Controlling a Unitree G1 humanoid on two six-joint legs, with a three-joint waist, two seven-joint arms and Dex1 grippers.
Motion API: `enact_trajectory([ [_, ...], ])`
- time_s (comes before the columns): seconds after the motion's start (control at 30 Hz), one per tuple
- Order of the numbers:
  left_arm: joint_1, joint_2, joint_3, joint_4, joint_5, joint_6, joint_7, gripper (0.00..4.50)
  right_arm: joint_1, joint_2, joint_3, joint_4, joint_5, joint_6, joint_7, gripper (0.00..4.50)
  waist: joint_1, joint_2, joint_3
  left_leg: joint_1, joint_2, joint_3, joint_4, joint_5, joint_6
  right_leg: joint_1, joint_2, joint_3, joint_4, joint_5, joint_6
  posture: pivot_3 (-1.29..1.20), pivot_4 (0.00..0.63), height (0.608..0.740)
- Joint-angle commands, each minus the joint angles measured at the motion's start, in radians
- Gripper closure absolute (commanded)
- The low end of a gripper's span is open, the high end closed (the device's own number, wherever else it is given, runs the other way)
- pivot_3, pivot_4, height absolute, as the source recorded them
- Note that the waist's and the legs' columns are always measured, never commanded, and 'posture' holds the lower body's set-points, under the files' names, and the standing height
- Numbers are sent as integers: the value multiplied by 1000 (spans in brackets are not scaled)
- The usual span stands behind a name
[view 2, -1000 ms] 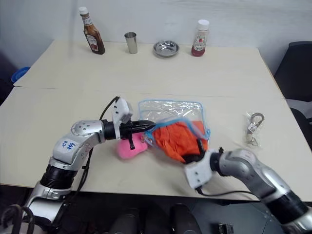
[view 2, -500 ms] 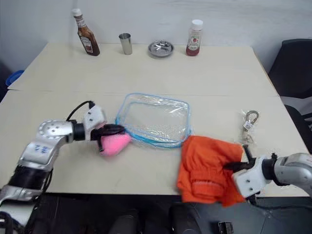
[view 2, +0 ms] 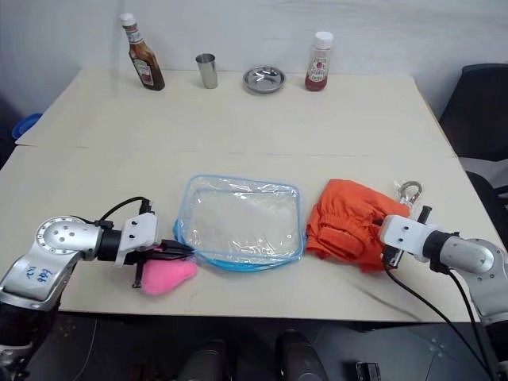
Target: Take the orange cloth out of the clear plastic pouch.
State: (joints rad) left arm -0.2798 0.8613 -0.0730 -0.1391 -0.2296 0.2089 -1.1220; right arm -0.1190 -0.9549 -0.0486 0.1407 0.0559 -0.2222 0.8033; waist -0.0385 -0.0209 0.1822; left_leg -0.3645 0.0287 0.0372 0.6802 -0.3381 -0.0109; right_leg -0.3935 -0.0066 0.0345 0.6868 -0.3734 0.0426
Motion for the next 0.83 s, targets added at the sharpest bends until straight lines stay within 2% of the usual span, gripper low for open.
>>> enact_trajectory([
  [0.03, -30, -21, 4, 33, 31, -4, 48, 4063, 40, -22, -49, -87, 73, 13, 74, 3901, 7, 0, 0, 0, 0, 0, 0, 0, 1, 0, 0, 0, 0, 0, 0, 0, 150, 740],
  [0.2, -27, -6, 62, 17, -53, 61, 14, 2614, 106, -73, -140, -138, 165, 41, 183, 2233, 10, 0, 0, -1, 0, 0, 0, -1, 2, 0, 0, 0, -1, 0, 0, 0, 150, 740],
  [0.33, -2, 29, 166, -12, -165, 188, -8, 1438, 141, -141, -266, -135, 299, 184, 302, 922, 7, 0, 0, -1, 0, -1, 0, -1, 2, 0, 0, -1, 0, 0, 0, 0, 150, 740],
  [0.37, 7, 49, 198, -19, -202, 227, -27, 1138, 149, -163, -307, -127, 347, 253, 340, 910, 7, 0, 0, -1, 0, -1, 0, -1, 2, 0, 0, -1, 0, 0, 0, 0, 150, 740],
  [0.47, 9, 103, 295, -9, -294, 322, -58, 1138, 190, -235, -417, -75, 451, 434, 474, 910, 9, 1, 1, -1, 0, -1, 0, -1, 2, 0, 0, -1, -1, 0, 0, 0, 150, 740],
  [0.57, 14, 198, 392, 69, -331, 369, -123, 1138, 222, -302, -491, 33, 467, 538, 580, 910, 9, 1, 1, -1, 0, -1, 0, -2, 3, 0, 0, -2, -2, 0, 0, 0, 150, 740],
  [0.7, 24, 311, 461, 227, -301, 326, -208, 1138, 214, -332, -521, 129, 450, 568, 641, 910, 5, 1, 1, 0, 0, -1, -2, -2, 3, 0, 0, -2, -4, 0, 0, 0, 150, 740],
  [0.83, 27, 322, 467, 352, -247, 209, -226, 1138, 166, -309, -507, 157, 442, 567, 621, 910, 1, 4, 2, 1, 0, 0, -5, -2, 3, 0, -1, -1, -5, 0, 0, 0, 150, 740],
])
